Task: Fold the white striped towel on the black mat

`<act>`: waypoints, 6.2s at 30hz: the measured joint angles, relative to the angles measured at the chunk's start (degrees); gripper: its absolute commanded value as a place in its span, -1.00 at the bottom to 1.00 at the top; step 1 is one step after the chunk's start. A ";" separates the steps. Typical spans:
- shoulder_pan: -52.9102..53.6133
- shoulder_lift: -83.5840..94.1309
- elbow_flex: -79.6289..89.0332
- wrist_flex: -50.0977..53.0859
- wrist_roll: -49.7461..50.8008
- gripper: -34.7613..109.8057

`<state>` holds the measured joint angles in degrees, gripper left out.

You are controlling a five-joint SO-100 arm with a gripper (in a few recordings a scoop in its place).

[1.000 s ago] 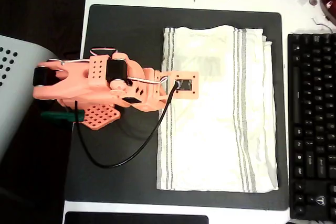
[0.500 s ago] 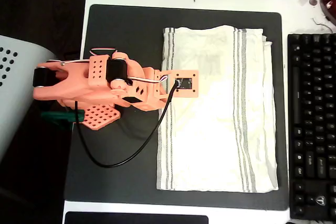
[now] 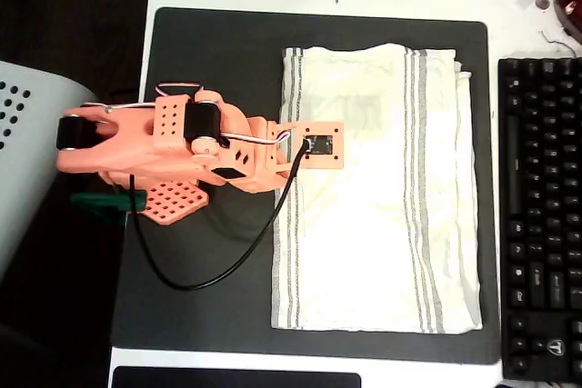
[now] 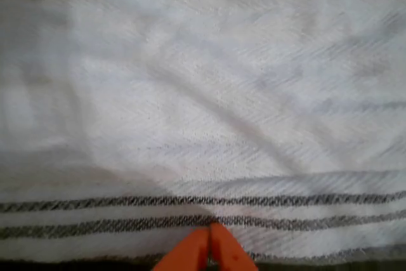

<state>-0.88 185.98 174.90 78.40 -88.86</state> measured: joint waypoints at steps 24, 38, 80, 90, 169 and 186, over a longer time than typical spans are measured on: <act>-31.73 -67.41 -51.86 4.48 15.12 -0.52; -39.37 -106.44 -88.07 3.08 27.51 -0.52; -32.43 -101.25 -66.62 -28.04 22.50 -0.32; -35.33 -108.28 -72.25 -29.36 25.40 -0.28; -38.94 -121.90 -108.19 -0.26 5.36 -0.52; -32.43 -109.69 -113.55 7.82 7.47 -0.52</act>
<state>-33.31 76.29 61.35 86.22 -81.39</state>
